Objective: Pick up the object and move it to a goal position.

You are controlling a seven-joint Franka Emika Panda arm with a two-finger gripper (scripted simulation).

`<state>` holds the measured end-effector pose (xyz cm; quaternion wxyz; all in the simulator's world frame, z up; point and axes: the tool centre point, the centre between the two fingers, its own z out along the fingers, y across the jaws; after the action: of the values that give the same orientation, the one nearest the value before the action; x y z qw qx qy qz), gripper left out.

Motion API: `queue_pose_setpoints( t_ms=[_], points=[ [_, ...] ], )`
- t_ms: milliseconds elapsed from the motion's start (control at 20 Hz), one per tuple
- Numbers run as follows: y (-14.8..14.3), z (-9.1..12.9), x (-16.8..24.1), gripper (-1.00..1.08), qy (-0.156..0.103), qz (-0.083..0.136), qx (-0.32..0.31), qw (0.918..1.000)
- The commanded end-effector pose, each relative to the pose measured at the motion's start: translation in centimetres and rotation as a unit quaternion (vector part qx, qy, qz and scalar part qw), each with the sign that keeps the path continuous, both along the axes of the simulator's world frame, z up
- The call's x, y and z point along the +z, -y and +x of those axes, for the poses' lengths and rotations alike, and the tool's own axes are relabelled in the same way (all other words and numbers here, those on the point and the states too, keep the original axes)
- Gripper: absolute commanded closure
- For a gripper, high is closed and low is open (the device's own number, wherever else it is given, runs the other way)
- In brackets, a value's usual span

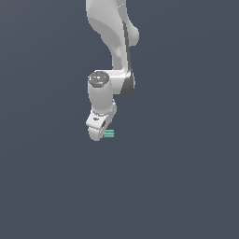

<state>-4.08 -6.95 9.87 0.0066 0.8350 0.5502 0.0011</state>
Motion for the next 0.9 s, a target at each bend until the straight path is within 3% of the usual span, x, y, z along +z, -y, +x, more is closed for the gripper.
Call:
queue_pose_setpoints(
  t_ms=[0, 450, 850],
  points=[
    [0.4, -0.3, -0.5, -0.92, -0.001, 0.000, 0.031, 0.9995],
    [1.4, -1.4, -1.9, -0.92, -0.004, 0.002, 0.131, 0.9914],
    [1.9, -2.0, -2.6, -0.92, -0.005, 0.004, 0.180, 0.9836]
  ],
)
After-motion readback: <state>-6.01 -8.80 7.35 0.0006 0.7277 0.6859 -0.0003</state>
